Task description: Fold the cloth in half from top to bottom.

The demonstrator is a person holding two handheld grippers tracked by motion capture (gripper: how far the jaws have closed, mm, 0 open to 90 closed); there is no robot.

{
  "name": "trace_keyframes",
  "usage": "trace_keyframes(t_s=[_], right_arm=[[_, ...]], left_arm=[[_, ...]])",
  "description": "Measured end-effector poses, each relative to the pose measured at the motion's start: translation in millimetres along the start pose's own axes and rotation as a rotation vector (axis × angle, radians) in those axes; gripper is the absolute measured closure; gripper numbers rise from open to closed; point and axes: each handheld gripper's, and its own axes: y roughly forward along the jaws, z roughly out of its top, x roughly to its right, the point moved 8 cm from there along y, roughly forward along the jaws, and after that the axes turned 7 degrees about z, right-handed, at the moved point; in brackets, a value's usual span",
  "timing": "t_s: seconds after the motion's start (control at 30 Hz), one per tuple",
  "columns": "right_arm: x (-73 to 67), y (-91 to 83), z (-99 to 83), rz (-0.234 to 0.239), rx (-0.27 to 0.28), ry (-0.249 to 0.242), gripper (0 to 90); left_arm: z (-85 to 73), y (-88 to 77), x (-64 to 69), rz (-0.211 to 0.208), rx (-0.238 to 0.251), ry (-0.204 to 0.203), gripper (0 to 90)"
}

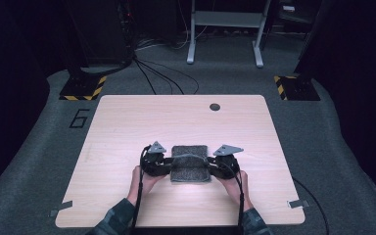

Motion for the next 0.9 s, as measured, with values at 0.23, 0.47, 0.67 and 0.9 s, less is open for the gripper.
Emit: trace_keyframes(t_s=[0.23,0.47,0.67,0.9], right_arm=[[-3.3,-25.4,6.5,0.0,0.045,-0.003,49.7],[8.8,-4.4,11.9,-0.047,-0.012,0.034,36.1],[10.2,23.6,-8.3,-0.091,-0.111,0.032,29.6],[12.3,23.4,-26.9,-0.126,-0.145,0.025,27.0]], left_arm=[[6.4,-35.1,1.3,0.018,0.069,-0.004,42.5],[13.0,-13.9,-21.7,0.13,0.028,0.004,38.3],[-4.7,13.0,-11.7,0.112,-0.048,0.029,35.4],[-24.5,19.2,-11.5,0.131,-0.098,0.053,33.3]])
